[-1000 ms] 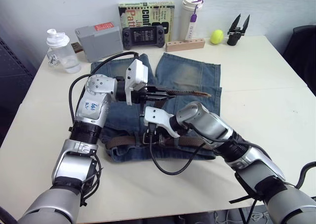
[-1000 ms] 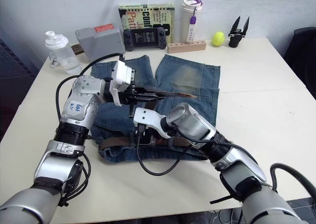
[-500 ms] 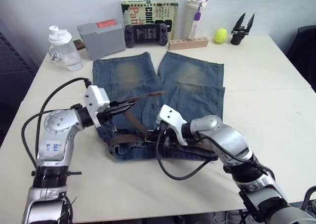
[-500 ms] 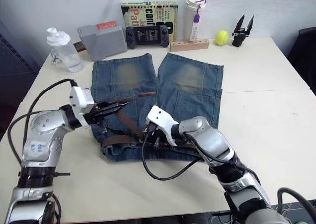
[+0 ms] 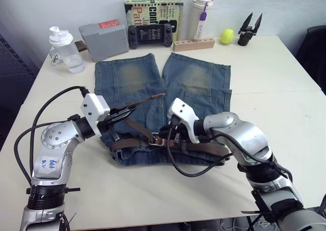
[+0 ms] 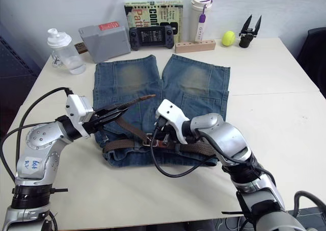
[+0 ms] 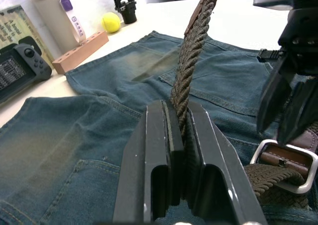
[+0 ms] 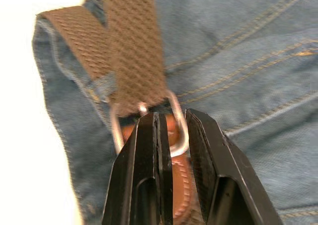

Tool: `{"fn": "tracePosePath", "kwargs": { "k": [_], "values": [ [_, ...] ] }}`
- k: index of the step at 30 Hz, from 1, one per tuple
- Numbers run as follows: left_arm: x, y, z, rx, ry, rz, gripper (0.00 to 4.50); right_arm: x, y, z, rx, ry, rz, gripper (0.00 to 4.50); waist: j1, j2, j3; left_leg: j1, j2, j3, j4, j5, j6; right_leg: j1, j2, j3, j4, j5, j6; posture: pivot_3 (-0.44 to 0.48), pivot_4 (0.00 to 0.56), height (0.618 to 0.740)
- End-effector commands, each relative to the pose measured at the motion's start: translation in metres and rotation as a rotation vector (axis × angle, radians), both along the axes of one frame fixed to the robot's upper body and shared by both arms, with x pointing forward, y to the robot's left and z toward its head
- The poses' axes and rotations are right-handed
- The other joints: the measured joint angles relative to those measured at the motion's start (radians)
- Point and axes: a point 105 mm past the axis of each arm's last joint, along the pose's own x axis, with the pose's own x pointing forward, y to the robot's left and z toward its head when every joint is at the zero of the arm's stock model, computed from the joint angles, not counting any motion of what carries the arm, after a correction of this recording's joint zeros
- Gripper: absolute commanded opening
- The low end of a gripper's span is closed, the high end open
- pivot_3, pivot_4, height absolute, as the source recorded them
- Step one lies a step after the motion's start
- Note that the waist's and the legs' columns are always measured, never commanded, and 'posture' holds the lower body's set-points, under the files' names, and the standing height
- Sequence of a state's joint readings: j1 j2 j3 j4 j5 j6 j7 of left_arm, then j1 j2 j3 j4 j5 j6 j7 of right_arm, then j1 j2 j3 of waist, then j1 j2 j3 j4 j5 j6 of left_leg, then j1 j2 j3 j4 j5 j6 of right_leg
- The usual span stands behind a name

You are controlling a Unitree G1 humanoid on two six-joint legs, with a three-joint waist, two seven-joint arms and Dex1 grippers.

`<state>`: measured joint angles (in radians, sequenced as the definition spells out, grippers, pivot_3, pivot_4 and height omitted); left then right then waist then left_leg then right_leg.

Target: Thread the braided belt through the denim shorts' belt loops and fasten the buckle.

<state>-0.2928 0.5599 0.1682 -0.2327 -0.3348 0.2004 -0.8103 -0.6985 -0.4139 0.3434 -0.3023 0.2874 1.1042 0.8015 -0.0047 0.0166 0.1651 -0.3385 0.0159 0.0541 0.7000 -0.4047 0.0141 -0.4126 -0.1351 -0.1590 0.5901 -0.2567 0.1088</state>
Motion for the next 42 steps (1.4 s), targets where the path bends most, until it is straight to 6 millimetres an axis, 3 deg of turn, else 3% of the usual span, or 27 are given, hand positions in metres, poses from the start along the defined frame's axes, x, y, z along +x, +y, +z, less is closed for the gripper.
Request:
{"fn": "tracePosePath", "kwargs": {
  "k": [1,14,19,29,36,42],
  "values": [
    [-0.006,-0.003,0.018,-0.004,-0.069,-0.014,0.0,-0.001,0.009,0.005,0.012,-0.037,0.033,0.86,0.0,0.0,0.0,0.0,0.0,0.0,0.0,0.0,0.0,0.0,0.0,0.0,0.0,0.0,0.0,0.0,0.15,0.726],
    [-0.005,-0.005,0.023,-0.006,-0.083,-0.017,0.0,-0.006,0.021,-0.025,-0.095,0.022,0.082,0.86,-0.001,0.0,0.0,0.0,0.0,0.001,0.0,0.0,0.0,0.0,0.001,0.0,0.0,0.0,0.0,0.0,0.15,0.726],
    [-0.004,-0.006,0.023,-0.005,-0.085,-0.021,0.0,-0.01,0.031,-0.025,-0.083,0.024,0.111,0.86,-0.003,0.0,0.0,0.0,0.001,0.002,-0.001,0.0,0.0,0.0,0.001,0.0,0.0,0.0,0.0,0.0,0.15,0.726],
    [-0.006,-0.003,0.012,0.028,-0.066,-0.016,0.0,-0.006,0.033,-0.003,-0.047,-0.036,0.103,0.86,-0.007,0.0,0.0,0.0,0.001,0.002,-0.001,0.0,0.0,0.0,0.001,0.0,0.0,0.0,0.0,0.0,0.15,0.726],
    [-0.015,0.022,-0.013,0.025,-0.024,0.08,0.0,0.001,0.019,0.013,-0.016,-0.076,0.031,0.86,-0.017,0.0,0.0,0.0,0.001,0.001,-0.001,0.0,0.0,0.0,0.001,0.0,-0.001,0.0,0.0,0.0,0.15,0.726],
    [-0.021,0.032,-0.016,0.006,-0.013,0.128,0.0,-0.016,0.02,0.027,0.068,-0.053,0.032,0.86,-0.017,0.0,0.0,0.0,0.001,-0.001,-0.001,0.0,0.0,0.0,0.0,0.0,-0.001,0.0,0.0,0.0,0.15,0.726]
  ]
}}
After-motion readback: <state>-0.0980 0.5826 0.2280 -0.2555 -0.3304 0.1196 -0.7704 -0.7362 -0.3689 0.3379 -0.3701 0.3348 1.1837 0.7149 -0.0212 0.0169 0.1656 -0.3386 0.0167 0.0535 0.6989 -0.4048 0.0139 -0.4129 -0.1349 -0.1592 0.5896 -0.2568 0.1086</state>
